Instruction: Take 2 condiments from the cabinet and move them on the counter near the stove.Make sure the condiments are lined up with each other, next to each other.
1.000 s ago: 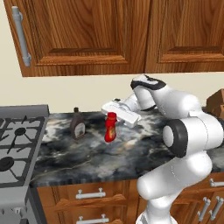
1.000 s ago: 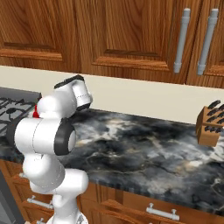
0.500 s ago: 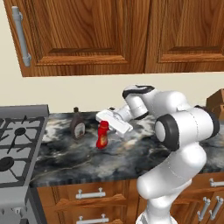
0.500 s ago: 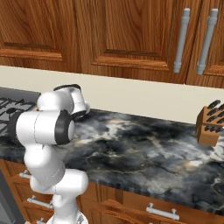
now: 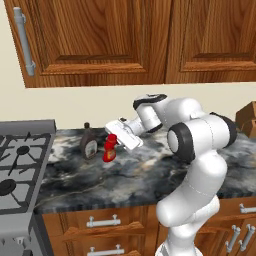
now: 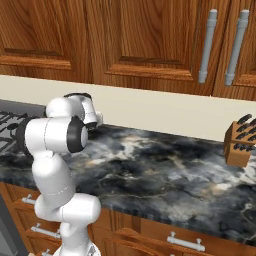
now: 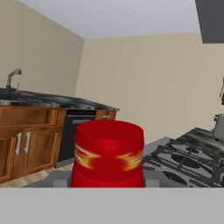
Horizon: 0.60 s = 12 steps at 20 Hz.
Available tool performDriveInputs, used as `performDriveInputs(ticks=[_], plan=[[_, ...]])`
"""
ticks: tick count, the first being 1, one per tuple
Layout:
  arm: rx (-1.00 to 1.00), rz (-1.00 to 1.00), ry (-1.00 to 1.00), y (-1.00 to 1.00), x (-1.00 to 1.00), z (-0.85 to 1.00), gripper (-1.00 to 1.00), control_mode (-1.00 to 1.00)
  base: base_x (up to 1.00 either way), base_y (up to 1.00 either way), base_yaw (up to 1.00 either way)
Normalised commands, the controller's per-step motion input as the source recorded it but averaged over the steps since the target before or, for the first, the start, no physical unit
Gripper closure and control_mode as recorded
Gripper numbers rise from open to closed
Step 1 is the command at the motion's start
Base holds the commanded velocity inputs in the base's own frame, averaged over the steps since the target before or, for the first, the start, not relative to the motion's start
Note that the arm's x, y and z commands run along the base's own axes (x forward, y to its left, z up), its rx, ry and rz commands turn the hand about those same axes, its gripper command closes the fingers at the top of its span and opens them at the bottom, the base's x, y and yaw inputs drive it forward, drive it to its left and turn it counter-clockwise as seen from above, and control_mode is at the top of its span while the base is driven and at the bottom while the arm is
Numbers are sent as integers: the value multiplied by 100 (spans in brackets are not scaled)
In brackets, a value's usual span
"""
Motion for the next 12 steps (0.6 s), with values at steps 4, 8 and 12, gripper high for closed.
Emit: performDriveInputs(ticks=[4,8,12], plan=[[0,-1,-8,0,34,-22,100,-100,0,0,0],[2,0,-9,0,19,-25,100,-100,0,0,0],[10,0,-10,0,10,-15,100,-100,0,0,0]])
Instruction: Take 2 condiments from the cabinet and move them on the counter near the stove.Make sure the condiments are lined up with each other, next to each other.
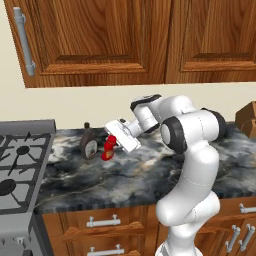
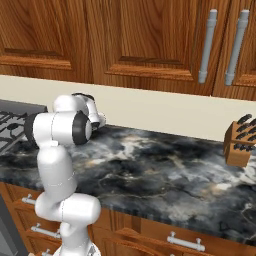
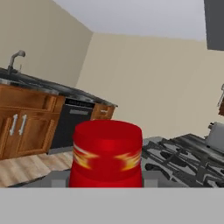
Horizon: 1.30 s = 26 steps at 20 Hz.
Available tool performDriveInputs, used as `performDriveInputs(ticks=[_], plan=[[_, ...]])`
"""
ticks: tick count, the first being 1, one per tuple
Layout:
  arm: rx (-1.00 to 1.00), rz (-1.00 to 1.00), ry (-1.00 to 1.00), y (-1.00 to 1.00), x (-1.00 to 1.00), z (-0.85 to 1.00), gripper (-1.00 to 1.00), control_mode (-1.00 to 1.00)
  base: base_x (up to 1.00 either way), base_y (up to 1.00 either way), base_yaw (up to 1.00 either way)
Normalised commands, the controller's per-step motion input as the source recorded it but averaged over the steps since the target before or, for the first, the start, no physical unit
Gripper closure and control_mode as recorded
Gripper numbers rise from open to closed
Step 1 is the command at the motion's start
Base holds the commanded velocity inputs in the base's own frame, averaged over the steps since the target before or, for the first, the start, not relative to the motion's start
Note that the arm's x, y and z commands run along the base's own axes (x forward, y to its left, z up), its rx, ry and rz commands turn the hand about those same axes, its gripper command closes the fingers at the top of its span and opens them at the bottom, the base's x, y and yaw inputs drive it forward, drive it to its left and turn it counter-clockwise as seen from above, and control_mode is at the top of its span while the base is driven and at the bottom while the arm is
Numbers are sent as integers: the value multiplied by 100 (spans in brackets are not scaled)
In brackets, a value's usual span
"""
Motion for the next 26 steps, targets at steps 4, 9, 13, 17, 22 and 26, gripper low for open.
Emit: performDriveInputs(ticks=[4,9,13,17,22,26], plan=[[13,0,-6,0,0,-14,100,-100,0,0,0],[10,0,-2,0,0,-19,100,-100,0,0,0],[3,0,-1,0,1,-13,100,-100,0,0,0],[0,0,0,1,11,-6,100,-100,0,0,0],[0,0,-3,8,24,-1,100,-100,0,0,0],[0,0,-3,7,19,-8,100,-100,0,0,0]])
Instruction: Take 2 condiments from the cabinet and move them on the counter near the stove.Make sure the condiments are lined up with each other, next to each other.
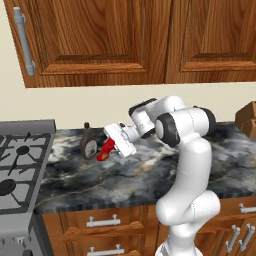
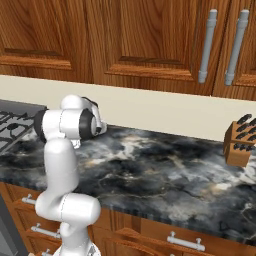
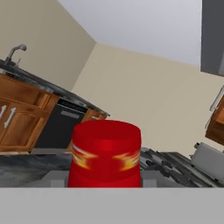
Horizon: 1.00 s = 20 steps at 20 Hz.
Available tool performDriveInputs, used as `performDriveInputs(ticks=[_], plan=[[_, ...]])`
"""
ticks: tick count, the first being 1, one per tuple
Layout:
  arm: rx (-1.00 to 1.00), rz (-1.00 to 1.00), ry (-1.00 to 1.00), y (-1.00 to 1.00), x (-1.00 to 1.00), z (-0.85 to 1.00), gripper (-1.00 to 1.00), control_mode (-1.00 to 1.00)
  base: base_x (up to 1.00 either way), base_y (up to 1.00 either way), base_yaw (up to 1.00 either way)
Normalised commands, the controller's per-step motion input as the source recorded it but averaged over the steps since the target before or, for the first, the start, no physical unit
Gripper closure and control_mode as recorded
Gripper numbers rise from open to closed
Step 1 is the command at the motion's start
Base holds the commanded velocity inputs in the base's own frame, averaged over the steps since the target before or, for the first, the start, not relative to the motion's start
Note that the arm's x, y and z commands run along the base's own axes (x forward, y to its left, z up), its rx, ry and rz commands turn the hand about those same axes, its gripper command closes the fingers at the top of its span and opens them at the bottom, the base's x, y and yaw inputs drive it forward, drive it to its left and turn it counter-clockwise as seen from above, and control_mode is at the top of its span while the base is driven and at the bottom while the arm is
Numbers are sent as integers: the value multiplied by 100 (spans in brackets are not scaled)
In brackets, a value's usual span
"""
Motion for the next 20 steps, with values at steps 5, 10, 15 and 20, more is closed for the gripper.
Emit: performDriveInputs(ticks=[5,10,15,20], plan=[[0,0,-2,3,10,-22,100,-100,0,0,0],[0,0,-1,7,10,-20,100,-100,0,0,0],[0,0,-3,16,16,-9,100,-100,0,0,0],[0,0,-3,12,24,-9,100,-100,0,0,0]])
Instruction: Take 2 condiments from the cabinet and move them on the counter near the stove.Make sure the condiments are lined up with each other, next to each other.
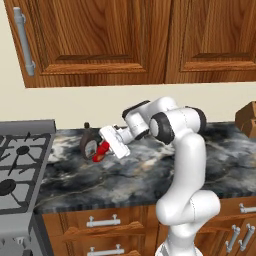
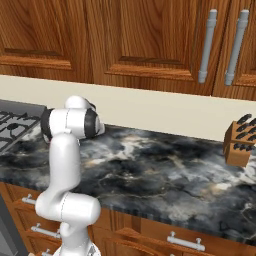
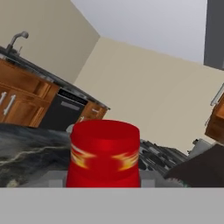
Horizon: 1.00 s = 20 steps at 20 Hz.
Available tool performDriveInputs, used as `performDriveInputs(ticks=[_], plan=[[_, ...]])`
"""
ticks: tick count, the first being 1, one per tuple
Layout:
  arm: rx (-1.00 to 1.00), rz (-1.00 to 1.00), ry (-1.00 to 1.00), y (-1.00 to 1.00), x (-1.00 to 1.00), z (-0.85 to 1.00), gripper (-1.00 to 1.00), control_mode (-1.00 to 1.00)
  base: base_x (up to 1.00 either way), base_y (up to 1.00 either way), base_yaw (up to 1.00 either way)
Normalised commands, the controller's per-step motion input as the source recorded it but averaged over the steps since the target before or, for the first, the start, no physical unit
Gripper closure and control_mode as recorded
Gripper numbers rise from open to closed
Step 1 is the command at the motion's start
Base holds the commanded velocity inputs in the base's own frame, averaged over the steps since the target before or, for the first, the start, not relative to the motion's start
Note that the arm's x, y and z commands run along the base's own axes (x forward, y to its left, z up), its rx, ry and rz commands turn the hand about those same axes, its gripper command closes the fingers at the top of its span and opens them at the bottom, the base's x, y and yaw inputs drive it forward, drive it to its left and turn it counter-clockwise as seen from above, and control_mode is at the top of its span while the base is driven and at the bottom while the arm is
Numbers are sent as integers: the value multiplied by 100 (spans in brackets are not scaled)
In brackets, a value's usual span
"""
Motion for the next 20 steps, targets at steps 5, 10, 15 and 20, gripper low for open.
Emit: performDriveInputs(ticks=[5,10,15,20], plan=[[0,0,-2,4,19,-20,100,-100,0,0,0],[0,0,-3,0,17,-22,100,-100,0,0,0],[0,0,-6,8,20,-16,100,-100,0,0,0],[0,0,-10,4,13,-12,100,-100,0,0,0]])
